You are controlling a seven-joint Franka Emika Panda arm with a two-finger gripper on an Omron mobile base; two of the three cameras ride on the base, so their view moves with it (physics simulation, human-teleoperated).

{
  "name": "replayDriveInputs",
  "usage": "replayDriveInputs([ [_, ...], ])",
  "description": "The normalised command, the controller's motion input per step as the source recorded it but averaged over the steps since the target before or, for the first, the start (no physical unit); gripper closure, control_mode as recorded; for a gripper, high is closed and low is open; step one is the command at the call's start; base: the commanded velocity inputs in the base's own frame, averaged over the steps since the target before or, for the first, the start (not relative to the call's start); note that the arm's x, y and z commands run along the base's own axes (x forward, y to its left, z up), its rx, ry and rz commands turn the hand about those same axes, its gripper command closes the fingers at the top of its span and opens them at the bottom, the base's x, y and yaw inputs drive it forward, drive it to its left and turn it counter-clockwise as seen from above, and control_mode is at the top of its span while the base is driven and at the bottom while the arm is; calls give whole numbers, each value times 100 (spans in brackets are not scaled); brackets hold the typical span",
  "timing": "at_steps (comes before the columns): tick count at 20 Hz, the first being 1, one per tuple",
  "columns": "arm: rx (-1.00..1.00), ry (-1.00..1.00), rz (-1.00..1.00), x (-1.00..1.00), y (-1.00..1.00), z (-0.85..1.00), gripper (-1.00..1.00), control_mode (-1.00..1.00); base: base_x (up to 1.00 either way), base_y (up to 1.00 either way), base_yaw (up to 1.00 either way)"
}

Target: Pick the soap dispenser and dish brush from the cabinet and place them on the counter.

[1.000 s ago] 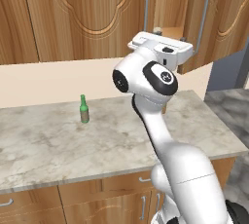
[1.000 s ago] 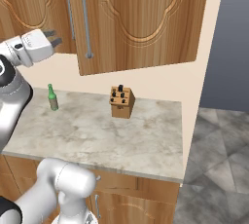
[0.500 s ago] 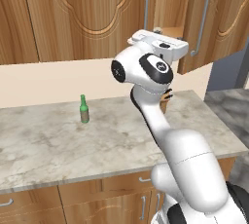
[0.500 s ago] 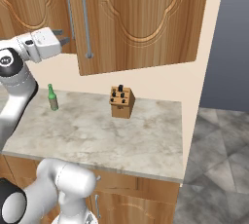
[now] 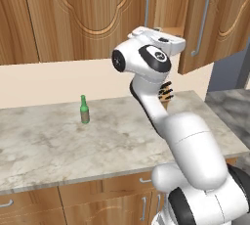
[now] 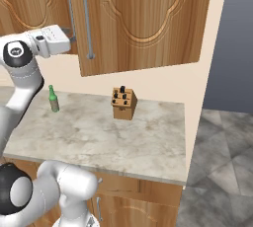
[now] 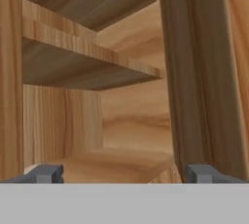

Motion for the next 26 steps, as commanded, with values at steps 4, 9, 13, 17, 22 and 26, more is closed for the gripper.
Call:
replayDriveInputs([
  [4, 4, 0, -2, 13, -26, -3, -100, -100, 0, 0, 0],
  [9, 4, 0, -7, -12, -58, 0, -100, -100, 0, 0, 0],
  [13, 4, 0, -11, -42, -66, 0, -100, -100, 0, 0, 0],
  [17, 4, 0, -13, -51, -68, 0, -100, -100, 0, 0, 0],
  [22, 3, 2, -10, -60, -66, 0, -100, -100, 0, 0, 0],
  [26, 0, 8, -7, -64, -72, 0, -100, -100, 0, 0, 0],
])
